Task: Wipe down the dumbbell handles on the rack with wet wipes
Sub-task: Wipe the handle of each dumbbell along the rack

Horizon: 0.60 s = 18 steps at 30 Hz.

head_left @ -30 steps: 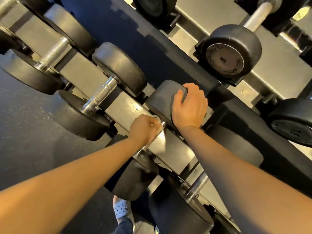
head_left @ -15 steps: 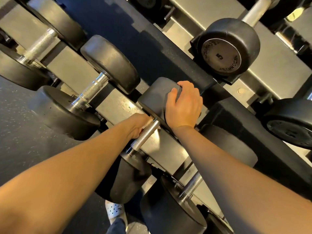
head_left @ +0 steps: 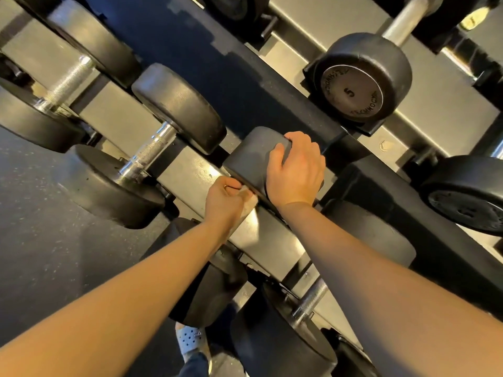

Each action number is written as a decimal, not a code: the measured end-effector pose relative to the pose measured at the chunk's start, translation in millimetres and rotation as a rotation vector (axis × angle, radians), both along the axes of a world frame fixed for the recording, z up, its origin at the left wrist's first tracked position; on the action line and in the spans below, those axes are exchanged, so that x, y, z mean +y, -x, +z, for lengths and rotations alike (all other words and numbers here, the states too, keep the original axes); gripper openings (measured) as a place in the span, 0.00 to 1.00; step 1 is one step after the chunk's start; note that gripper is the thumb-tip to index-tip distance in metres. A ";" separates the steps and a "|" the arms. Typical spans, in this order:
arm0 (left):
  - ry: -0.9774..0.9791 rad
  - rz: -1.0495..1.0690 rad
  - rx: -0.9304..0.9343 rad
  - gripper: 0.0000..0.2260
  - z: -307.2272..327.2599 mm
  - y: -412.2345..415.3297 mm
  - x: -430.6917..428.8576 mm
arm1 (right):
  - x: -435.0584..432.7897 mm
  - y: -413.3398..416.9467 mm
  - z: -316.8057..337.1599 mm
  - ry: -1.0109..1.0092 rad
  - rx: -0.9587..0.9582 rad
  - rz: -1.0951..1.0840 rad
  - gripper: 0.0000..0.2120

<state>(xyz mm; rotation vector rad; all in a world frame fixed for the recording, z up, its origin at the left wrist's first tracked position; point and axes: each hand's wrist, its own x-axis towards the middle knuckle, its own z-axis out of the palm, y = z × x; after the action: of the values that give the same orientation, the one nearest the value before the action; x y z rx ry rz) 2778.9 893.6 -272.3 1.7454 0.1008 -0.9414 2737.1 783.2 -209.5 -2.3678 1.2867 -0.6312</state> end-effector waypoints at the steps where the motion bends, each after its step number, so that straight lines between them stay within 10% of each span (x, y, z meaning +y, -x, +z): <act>1: 0.003 0.006 -0.014 0.06 -4.6 -1.2 -1.2 | 0.1 0.1 -0.3 0.001 -0.001 0.001 0.13; 10: -0.249 -0.427 -0.318 0.16 1.0 -4.2 4.7 | -0.1 0.5 0.0 0.010 0.004 0.010 0.12; 18: -0.388 -0.912 -0.378 0.04 21.3 -39.6 38.0 | -2.1 0.6 -1.6 -0.009 0.019 0.017 0.12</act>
<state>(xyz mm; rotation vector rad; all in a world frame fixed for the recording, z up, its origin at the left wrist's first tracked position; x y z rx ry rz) 2818.5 931.5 -251.0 2.3481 -0.8766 -1.2484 2736.5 781.2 -211.1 -2.3803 1.2734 -0.5984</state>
